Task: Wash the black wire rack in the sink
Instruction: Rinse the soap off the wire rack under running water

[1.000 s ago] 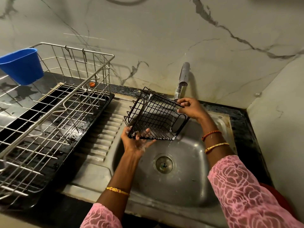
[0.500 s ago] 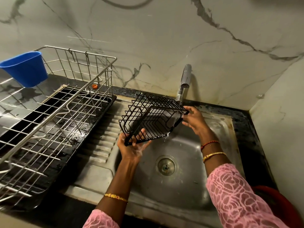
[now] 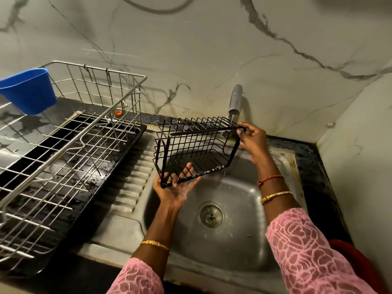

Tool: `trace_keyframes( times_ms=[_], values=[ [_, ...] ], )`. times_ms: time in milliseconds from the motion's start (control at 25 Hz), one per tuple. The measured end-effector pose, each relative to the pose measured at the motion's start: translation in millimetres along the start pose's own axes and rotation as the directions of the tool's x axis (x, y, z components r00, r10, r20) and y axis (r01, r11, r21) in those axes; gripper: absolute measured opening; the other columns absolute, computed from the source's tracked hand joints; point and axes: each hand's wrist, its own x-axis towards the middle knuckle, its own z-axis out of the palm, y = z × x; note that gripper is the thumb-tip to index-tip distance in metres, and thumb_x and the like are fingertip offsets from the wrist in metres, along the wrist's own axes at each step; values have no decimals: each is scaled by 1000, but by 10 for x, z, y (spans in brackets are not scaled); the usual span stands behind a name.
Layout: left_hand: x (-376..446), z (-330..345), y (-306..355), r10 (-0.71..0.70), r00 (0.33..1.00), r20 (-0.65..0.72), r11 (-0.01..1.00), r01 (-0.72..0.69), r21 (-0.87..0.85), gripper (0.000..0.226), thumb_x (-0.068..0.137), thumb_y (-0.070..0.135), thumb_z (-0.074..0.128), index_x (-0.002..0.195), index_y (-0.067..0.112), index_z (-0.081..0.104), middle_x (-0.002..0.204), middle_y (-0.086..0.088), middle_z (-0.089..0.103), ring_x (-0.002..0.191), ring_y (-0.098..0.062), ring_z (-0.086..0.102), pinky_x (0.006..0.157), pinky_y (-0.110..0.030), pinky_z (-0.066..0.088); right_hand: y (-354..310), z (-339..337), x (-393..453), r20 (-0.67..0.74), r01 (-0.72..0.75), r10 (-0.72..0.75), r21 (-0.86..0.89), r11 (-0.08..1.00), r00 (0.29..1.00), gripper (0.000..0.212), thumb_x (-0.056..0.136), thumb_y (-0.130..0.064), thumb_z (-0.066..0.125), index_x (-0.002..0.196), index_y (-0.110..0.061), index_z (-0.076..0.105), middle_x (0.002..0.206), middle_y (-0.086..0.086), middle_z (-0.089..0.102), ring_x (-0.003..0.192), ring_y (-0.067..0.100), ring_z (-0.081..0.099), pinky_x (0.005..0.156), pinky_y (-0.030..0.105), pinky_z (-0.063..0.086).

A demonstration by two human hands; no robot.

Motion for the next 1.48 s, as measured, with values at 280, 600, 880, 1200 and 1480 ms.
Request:
trace_keyframes(
  times_ms=[280,600,880,1200,1480],
  values=[
    [133,-120,-142,-131,978,162,991,124,54,30,62,25,40,37,9,47,133,-20,54,126,-34,50,105,-60,33,-38,-89,50,-91,76,-84,-84,994,992,30,84,4,60,104,-17,68,111,6,67,101,17,62,83,28,53],
    [146,-338,-33,-292,939,181,906,211,367,28,51,-4,75,68,15,65,141,-11,51,128,-33,50,90,-49,52,-122,6,73,-95,150,-166,-158,976,981,23,85,7,57,90,-12,70,92,-2,67,75,6,62,73,21,55],
    [56,-323,-58,-231,973,13,962,227,154,34,73,-19,49,86,12,56,119,-19,66,115,-37,59,73,-39,59,-117,64,-34,-33,118,-119,-51,992,992,31,85,5,58,112,-10,62,107,-6,60,93,8,59,78,18,52],
    [72,-427,-159,-244,969,26,939,229,258,12,81,0,69,85,8,76,116,-16,68,99,-27,69,84,-37,56,-190,223,-573,433,-590,402,631,503,806,31,90,-27,54,113,-7,50,97,17,65,89,31,66,73,42,57],
    [117,-430,-109,-51,985,164,756,-70,651,51,61,0,79,108,9,64,132,-2,58,109,-9,63,85,-25,53,108,-55,-613,207,-615,618,538,576,759,43,93,-47,41,77,-11,59,51,-1,57,38,8,43,38,16,26]
  ],
)
